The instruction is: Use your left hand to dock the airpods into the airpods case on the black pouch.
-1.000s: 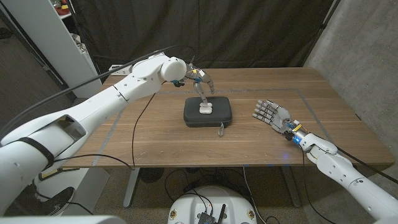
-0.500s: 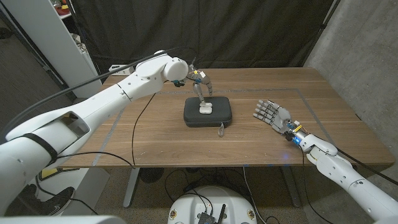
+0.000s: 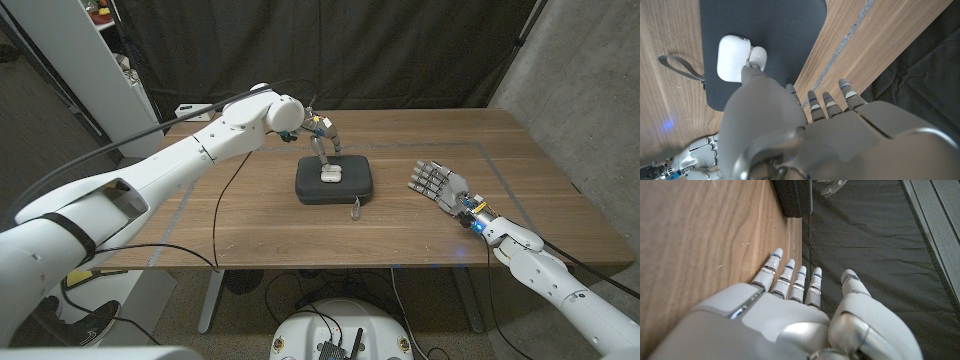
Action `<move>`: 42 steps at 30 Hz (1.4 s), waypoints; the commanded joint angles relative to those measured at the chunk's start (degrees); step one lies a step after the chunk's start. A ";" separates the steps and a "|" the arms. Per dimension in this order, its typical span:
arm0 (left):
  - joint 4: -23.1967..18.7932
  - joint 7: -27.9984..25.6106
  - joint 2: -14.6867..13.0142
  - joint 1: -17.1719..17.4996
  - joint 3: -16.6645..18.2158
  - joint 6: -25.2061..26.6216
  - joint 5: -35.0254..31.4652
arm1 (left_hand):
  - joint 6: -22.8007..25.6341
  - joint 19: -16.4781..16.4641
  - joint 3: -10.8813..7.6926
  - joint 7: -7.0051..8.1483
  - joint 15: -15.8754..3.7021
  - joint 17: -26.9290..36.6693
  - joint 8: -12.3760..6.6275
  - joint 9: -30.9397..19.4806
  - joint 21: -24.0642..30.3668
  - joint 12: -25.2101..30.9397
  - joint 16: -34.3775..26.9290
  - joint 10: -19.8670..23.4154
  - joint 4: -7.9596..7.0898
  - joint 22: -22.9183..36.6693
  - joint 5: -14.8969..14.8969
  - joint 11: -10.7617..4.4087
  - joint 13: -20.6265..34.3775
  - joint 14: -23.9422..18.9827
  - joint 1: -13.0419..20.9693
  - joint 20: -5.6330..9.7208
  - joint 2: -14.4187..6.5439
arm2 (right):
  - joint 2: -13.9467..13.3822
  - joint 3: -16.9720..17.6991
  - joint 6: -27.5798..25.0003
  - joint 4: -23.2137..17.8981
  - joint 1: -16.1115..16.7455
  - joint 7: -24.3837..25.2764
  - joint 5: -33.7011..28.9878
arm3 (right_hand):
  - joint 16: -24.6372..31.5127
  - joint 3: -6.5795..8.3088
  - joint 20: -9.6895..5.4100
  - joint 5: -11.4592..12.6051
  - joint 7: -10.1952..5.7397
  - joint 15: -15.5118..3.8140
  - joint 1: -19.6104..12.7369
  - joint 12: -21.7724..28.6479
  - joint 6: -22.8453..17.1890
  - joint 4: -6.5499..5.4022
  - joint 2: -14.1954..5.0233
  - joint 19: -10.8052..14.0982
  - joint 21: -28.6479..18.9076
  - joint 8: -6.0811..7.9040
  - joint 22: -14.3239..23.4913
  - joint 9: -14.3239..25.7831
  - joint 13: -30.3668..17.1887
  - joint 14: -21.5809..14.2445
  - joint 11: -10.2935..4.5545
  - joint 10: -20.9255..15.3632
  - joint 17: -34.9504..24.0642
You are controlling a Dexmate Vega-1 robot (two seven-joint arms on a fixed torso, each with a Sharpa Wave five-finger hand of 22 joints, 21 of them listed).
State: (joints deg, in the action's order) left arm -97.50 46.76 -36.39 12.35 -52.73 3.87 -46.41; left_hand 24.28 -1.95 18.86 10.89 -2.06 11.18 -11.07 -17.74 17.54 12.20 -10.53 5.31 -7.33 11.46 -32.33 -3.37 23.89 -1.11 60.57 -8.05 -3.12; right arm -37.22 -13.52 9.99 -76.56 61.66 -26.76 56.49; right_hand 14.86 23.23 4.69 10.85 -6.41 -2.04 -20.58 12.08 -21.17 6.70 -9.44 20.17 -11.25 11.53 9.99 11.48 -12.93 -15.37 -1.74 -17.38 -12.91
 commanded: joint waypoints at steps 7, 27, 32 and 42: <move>-1.17 0.04 0.03 1.37 -0.27 0.89 0.75 | 1.51 -0.34 -0.18 -0.68 -0.34 0.05 -0.90 -0.09 -0.02 0.59 -0.59 0.72 0.68 0.05 -0.67 0.04 -0.01 -0.37 1.72 0.08 -0.68 | 0.37 0.46 0.95 0.25 0.84 -0.73 0.36 | 0.51 0.11 0.25 0.07 0.25 -3.94 0.65 0.15 -0.41 -0.09 -0.01 0.13 -0.22 -0.01 0.18 0.04 -0.06 -0.36 0.06 -0.34 -0.23; -6.00 -1.15 -2.37 5.58 1.35 4.99 0.00 | 0.38 -0.69 -0.91 -0.51 -0.36 -0.05 -0.62 -0.21 -0.05 0.69 -0.63 0.50 1.48 0.08 -1.14 0.04 -0.28 -0.38 3.88 0.37 -1.90 | 0.32 0.49 1.95 -1.10 2.38 -0.42 0.05 | 0.50 0.09 0.26 0.06 0.25 -3.95 0.69 0.15 -0.37 -0.06 0.03 0.15 -0.23 -0.03 0.18 0.04 -0.06 -0.31 0.12 -0.35 -0.21; -7.69 -4.80 -3.71 7.58 2.98 4.30 0.52 | 3.30 -2.14 -1.44 -1.12 -1.14 -0.07 -1.92 -0.44 0.43 1.59 -1.28 2.45 1.76 0.17 -1.29 -0.25 -0.50 -2.26 5.26 0.84 -3.37 | 0.27 0.48 2.20 -1.59 2.76 -0.08 -0.09 | 0.50 0.08 0.22 0.06 0.21 -3.92 0.72 0.16 -0.36 -0.06 0.04 0.15 -0.23 -0.03 0.18 0.04 -0.06 -0.31 0.09 -0.38 -0.21; -10.44 -8.55 -5.96 10.62 6.42 1.07 5.88 | 11.88 -4.55 -2.50 -2.25 -2.44 -0.25 -5.97 -2.40 1.38 3.16 -1.79 6.12 2.86 0.46 -0.52 -1.41 -0.63 -6.06 8.79 1.33 -5.51 | 0.17 0.48 2.66 -2.35 3.54 0.23 -0.19 | 0.54 0.08 0.26 0.06 0.26 -3.87 0.73 0.16 -0.46 -0.05 0.03 0.17 -0.24 0.01 0.18 0.04 -0.07 -0.36 0.00 -0.38 -0.20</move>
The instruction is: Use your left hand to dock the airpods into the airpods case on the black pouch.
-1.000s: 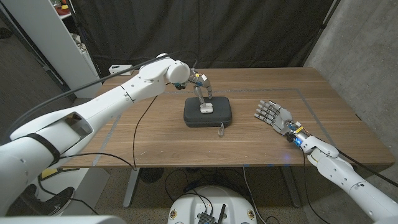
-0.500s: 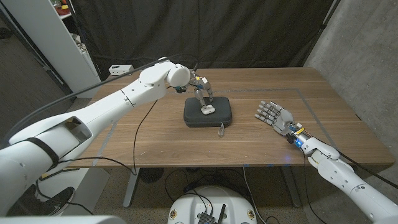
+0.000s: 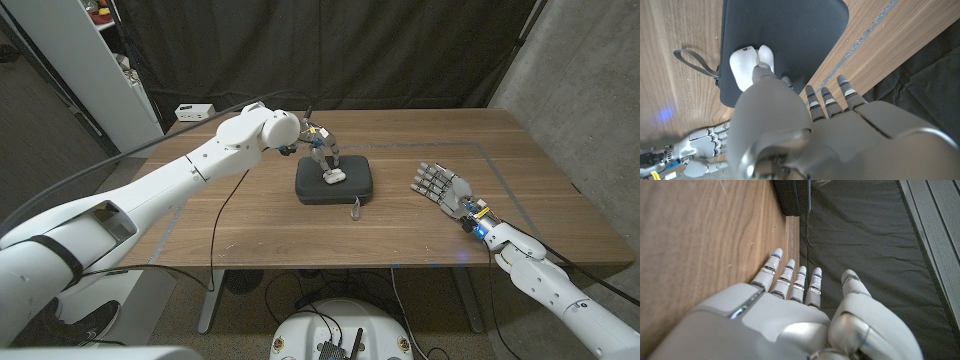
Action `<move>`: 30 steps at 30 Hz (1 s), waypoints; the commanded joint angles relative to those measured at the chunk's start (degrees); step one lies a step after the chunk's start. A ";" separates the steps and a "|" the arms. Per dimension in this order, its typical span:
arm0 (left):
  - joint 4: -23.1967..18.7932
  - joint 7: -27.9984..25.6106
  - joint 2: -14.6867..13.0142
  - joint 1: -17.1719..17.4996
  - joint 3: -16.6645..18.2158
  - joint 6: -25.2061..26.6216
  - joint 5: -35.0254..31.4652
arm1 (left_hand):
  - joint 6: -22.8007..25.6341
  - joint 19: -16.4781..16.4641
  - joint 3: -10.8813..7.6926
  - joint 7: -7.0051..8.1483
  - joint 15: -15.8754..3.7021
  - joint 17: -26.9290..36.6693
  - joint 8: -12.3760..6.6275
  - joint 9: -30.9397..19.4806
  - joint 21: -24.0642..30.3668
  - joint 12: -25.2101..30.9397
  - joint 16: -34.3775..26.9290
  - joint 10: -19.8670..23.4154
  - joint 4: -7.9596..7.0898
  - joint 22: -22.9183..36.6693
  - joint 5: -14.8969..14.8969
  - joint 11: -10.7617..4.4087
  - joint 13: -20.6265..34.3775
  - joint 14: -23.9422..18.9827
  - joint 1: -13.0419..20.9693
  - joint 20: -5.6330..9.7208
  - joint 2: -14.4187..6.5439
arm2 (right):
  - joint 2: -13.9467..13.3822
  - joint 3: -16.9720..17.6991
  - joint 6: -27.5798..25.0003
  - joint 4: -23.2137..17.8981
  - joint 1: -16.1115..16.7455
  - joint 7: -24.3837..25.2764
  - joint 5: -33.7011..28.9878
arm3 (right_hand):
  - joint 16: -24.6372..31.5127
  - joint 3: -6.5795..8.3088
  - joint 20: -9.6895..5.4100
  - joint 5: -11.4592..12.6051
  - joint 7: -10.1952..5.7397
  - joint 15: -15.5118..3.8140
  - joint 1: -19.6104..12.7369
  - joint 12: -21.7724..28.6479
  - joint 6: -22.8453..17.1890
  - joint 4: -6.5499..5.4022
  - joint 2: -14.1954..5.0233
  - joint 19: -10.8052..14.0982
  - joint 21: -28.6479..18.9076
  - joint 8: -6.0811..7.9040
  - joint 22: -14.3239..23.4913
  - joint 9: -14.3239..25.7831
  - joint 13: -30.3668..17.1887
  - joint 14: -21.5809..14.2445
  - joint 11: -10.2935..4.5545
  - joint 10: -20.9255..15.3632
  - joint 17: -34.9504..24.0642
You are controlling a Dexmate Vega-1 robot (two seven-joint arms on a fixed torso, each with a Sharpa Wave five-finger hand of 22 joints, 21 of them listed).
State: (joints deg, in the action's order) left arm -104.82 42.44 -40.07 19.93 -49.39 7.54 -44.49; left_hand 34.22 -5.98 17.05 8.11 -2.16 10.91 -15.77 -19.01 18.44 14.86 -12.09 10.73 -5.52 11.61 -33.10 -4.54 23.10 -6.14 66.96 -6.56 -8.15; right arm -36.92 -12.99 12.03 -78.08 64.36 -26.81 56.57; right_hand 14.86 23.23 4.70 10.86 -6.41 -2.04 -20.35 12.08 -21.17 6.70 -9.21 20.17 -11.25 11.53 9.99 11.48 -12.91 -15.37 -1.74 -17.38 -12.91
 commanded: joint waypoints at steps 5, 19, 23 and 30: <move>-4.85 -5.79 -2.93 4.34 4.02 -3.02 4.36 | 1.16 -0.99 -1.97 1.79 -3.00 0.06 -2.04 -2.84 0.74 0.65 -0.17 1.22 2.63 0.42 0.88 -0.73 0.27 -1.69 5.67 0.32 -1.06 | 0.08 -0.02 0.57 -0.92 1.15 0.37 0.13 | 0.57 0.09 0.24 0.06 0.27 -3.93 0.51 0.16 -0.43 -0.06 -0.23 0.16 -0.24 0.00 0.18 0.04 -0.08 -0.41 0.04 -0.37 -0.20; -7.70 -7.65 -3.16 6.61 4.31 -0.82 0.48 | -0.61 -1.08 -2.36 1.62 -3.30 0.59 -4.20 -6.66 1.01 0.63 -0.19 1.51 2.46 0.65 2.84 -1.05 0.67 -2.15 6.30 0.34 -1.20 | 0.14 0.19 1.71 -0.65 1.77 -0.29 0.15 | 0.57 0.07 0.25 0.05 0.20 -3.96 0.57 0.15 -0.39 -0.05 -0.20 0.18 -0.25 -0.02 0.18 0.04 -0.09 -0.37 0.11 -0.36 -0.19; -9.14 -11.03 -3.39 8.81 5.09 0.96 -2.25 | -9.26 -0.91 -2.43 3.00 -3.04 0.66 -1.43 -8.04 1.13 0.25 0.06 0.54 1.53 0.75 4.32 -1.04 1.00 -2.06 5.71 0.42 -1.39 | 0.21 0.28 1.84 -0.74 2.03 -0.23 0.28 | 0.57 0.04 0.28 0.05 0.19 -3.96 0.60 0.17 -0.41 -0.04 -0.15 0.19 -0.25 -0.01 0.18 0.04 -0.09 -0.37 0.08 -0.40 -0.19; -10.62 -12.34 -4.58 10.87 6.99 -0.12 -0.25 | -8.52 -0.65 -2.45 2.54 -2.65 0.67 -1.73 -8.52 1.15 -0.07 0.22 -0.43 0.81 0.79 5.31 -0.98 1.20 -1.80 5.20 0.58 -1.40 | 0.27 0.22 1.80 -1.03 2.25 -0.13 0.35 | 0.56 0.03 0.31 0.04 0.20 -3.93 0.61 0.17 -0.36 -0.01 -0.11 0.23 -0.26 -0.03 0.18 0.04 -0.09 -0.36 0.06 -0.42 -0.17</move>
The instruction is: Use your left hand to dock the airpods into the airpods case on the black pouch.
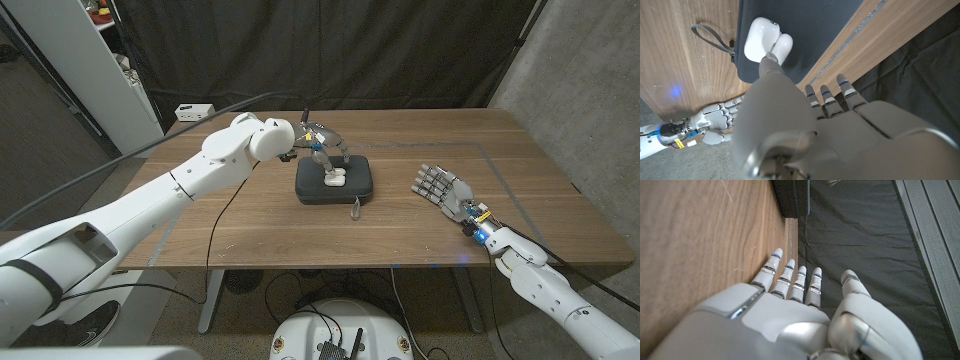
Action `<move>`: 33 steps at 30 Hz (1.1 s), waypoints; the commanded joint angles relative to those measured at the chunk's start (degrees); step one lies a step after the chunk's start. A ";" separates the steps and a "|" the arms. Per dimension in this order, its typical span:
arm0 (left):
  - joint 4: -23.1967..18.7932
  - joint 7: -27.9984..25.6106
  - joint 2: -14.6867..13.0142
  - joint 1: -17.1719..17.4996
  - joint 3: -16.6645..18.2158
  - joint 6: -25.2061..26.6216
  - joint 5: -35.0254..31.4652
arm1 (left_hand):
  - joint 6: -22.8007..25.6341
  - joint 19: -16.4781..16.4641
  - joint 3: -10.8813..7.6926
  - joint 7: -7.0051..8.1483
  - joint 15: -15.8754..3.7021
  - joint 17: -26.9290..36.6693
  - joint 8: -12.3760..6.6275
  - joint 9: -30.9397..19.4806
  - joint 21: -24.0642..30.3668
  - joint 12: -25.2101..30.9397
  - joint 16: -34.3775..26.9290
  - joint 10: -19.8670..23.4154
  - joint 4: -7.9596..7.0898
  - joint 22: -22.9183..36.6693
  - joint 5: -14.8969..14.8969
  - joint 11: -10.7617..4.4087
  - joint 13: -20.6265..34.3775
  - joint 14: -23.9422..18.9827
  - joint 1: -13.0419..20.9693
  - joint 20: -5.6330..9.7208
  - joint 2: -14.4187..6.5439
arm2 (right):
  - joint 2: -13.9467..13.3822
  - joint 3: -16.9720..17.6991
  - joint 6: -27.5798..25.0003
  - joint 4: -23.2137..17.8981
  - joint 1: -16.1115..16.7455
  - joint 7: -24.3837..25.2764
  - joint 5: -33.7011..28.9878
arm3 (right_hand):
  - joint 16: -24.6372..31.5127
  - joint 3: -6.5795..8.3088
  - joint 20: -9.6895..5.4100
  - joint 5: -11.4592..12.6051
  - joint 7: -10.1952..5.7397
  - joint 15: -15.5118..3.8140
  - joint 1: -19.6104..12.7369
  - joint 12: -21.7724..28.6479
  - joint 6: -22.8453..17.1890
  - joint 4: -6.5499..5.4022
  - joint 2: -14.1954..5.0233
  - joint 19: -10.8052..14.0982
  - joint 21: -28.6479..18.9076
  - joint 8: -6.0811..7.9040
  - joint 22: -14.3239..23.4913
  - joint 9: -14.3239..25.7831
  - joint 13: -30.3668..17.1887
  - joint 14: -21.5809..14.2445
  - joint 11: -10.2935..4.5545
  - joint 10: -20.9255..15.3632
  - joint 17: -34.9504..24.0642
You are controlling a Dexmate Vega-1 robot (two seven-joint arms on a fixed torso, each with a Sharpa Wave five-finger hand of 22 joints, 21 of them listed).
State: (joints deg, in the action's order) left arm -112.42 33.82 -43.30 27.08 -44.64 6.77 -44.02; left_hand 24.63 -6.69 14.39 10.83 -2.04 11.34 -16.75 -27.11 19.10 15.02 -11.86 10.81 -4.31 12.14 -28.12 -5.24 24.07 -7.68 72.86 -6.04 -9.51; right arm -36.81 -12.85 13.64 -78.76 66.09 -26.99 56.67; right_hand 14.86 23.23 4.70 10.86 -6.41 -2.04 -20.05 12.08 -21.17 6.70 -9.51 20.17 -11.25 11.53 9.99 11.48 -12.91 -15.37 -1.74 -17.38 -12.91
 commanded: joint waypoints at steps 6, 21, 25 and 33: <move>-4.43 -5.14 -2.76 5.59 4.32 -1.34 2.71 | 7.19 -0.68 0.24 -0.73 -3.56 0.52 -5.06 -2.73 0.96 0.35 -0.57 1.09 -0.54 0.35 1.31 -0.74 0.58 -1.51 -0.65 0.39 0.51 | -0.05 -0.14 0.22 -0.51 0.53 -0.04 -0.08 | 0.56 0.04 0.36 0.05 0.26 -3.97 0.30 0.15 -0.34 0.00 0.16 0.20 -0.25 -0.04 0.17 0.04 -0.09 -0.36 0.08 -0.38 -0.16; -5.85 -3.08 -2.36 5.98 3.50 1.23 -1.32 | 11.12 -1.01 0.16 -2.11 -3.93 0.97 -10.21 -6.86 1.41 0.64 -0.73 2.13 -0.47 0.49 2.30 -0.77 1.22 -1.77 -0.31 0.50 0.79 | -0.31 0.06 0.68 -0.92 1.32 -0.04 -0.05 | 0.57 0.02 0.34 0.05 0.22 -3.90 0.35 0.14 -0.39 0.03 0.21 0.19 -0.24 -0.02 0.17 0.04 -0.09 -0.36 0.09 -0.34 -0.14; -5.24 -2.58 -1.96 5.88 3.09 1.53 -2.08 | 11.43 -0.96 0.10 -2.19 -4.03 1.01 -10.85 -7.46 1.43 0.59 -0.69 2.07 -0.47 0.50 2.43 -0.93 1.31 -1.69 -0.23 0.55 0.73 | -0.55 0.30 0.76 -1.08 1.60 0.18 -0.04 | 0.56 0.05 0.34 0.06 0.21 -3.88 0.30 0.14 -0.38 0.07 0.18 0.18 -0.24 -0.02 0.17 0.04 -0.09 -0.36 0.14 -0.33 -0.12; -4.38 -1.18 -1.39 5.57 2.75 2.04 -2.18 | 11.12 -0.92 0.00 -2.15 -4.11 1.05 -11.77 -8.68 1.52 0.53 -0.63 2.01 -0.47 0.53 2.75 -0.98 1.49 -1.56 -0.13 0.63 0.67 | -0.64 0.60 0.26 -1.12 1.70 0.35 0.51 | 0.58 0.04 0.32 0.06 0.25 -3.88 0.34 0.14 -0.39 0.06 0.17 0.18 -0.24 -0.01 0.17 0.04 -0.09 -0.38 0.16 -0.34 -0.12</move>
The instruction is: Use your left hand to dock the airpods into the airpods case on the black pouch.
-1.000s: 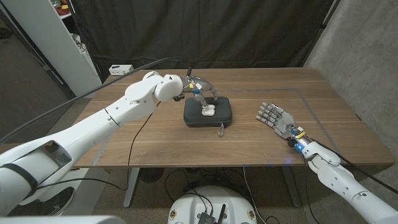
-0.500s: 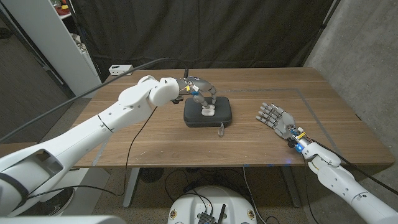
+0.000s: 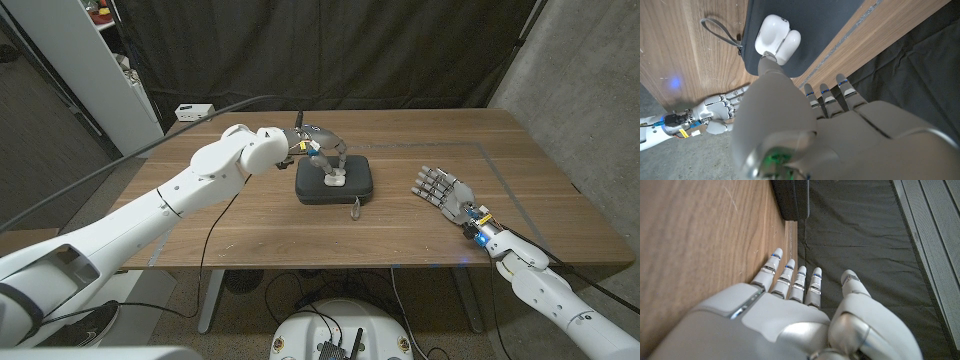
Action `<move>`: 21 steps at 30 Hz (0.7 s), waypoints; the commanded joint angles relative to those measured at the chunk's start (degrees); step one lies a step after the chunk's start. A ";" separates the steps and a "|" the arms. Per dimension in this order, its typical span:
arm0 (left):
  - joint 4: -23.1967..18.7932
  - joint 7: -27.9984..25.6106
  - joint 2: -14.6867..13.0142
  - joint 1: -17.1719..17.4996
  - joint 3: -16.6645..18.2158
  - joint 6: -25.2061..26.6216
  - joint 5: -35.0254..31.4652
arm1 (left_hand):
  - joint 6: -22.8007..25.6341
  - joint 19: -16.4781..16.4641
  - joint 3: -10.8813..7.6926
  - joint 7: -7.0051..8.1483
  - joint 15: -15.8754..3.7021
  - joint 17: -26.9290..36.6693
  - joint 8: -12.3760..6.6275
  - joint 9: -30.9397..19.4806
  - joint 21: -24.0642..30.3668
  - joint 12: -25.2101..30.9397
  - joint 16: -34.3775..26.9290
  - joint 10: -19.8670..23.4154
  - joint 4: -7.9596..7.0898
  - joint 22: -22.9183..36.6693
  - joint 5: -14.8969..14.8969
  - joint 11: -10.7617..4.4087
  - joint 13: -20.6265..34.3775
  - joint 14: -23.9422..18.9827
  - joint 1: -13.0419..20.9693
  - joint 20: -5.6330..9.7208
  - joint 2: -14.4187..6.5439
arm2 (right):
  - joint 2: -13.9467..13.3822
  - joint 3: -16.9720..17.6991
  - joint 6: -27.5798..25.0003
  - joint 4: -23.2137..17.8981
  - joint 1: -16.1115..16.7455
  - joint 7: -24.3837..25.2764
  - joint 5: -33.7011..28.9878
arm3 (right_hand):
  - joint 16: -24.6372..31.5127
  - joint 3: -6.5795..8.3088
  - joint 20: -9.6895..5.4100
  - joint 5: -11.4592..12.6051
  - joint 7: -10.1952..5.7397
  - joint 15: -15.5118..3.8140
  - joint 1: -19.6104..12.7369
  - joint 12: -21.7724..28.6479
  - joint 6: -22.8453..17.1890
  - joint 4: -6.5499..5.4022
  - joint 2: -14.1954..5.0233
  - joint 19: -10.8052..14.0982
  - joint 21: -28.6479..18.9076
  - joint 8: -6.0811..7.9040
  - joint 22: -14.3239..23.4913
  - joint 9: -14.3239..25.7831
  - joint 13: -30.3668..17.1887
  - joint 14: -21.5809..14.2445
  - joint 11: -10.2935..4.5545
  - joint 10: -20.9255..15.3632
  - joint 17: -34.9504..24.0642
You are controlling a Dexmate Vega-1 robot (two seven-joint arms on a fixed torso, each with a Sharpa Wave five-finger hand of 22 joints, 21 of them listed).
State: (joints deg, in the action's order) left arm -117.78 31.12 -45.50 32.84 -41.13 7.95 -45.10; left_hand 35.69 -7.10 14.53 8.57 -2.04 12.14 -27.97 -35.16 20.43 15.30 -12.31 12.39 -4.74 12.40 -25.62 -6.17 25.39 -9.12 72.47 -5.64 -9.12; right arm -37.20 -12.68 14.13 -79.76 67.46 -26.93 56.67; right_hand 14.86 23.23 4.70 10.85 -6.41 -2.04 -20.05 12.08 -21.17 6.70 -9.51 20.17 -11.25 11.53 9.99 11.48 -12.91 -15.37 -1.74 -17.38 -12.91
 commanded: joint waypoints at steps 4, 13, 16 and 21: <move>1.22 1.45 1.07 -0.18 -1.09 1.10 -1.65 | 0.20 -0.41 -0.23 0.06 -4.29 0.28 -1.16 -1.26 0.21 0.25 -0.18 0.52 -0.04 0.29 0.41 -0.10 0.26 -0.13 0.35 0.26 0.21 | -0.13 0.34 -0.19 0.39 -0.06 -0.09 0.47 | 0.59 0.03 0.30 0.05 0.29 -3.87 0.38 0.11 -0.42 0.03 0.15 0.17 -0.23 -0.01 0.17 0.04 -0.09 -0.37 0.06 -0.27 -0.13; 1.48 2.80 1.39 -0.66 -1.82 1.68 -2.91 | 0.16 -0.45 -0.52 0.37 -4.51 0.26 -2.36 -2.66 0.36 0.32 -0.18 0.84 0.18 0.31 0.88 -0.49 0.45 -0.25 0.81 0.62 0.21 | 0.33 0.40 0.03 1.10 -0.05 -0.41 0.72 | 0.60 -0.08 0.27 0.00 0.21 -3.95 0.72 0.14 -0.45 -0.22 0.12 0.14 -0.22 0.01 0.17 0.05 -0.10 -0.31 0.10 -0.34 -0.19; 1.65 3.13 1.50 -0.80 -2.01 1.59 -3.04 | 0.06 -0.46 -0.60 0.46 -4.52 0.27 -2.62 -2.99 0.39 0.32 -0.17 0.90 0.20 0.32 1.03 -0.54 0.50 -0.25 0.86 0.66 0.16 | 0.28 0.45 0.26 1.19 0.08 -0.60 0.60 | 0.61 -0.22 0.25 -0.07 0.19 -3.97 1.17 0.14 -0.46 -0.54 0.15 0.13 -0.22 0.01 0.18 0.05 -0.10 -0.32 0.17 -0.33 -0.26; 1.84 3.66 1.66 -0.87 -2.22 1.83 -3.31 | -0.37 -0.40 -0.70 0.46 -4.51 0.27 -2.92 -3.52 0.42 0.24 -0.16 0.76 0.21 0.33 1.30 -0.48 0.58 -0.23 0.90 0.64 0.16 | 0.38 0.73 0.27 1.17 0.35 -0.55 0.92 | 0.66 -0.46 0.29 -0.20 0.23 -3.99 2.01 0.16 -0.53 -1.15 0.20 0.16 -0.23 0.04 0.18 0.06 -0.10 -0.44 0.15 -0.38 -0.36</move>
State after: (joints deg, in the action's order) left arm -116.42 33.62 -44.28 32.33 -42.69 9.37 -47.62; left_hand 35.63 -7.42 14.04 8.94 -2.04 12.13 -30.58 -38.34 20.43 15.30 -12.31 13.01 -4.58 12.67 -24.56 -6.76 25.66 -9.12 72.77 -5.32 -8.82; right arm -37.07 -12.27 14.12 -78.91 67.48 -27.24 57.27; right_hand 15.31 22.75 4.69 10.85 -6.41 -2.04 -18.83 12.08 -21.17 6.22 -9.20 20.17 -11.25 11.53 9.99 11.48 -12.91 -15.37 -1.74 -17.38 -12.91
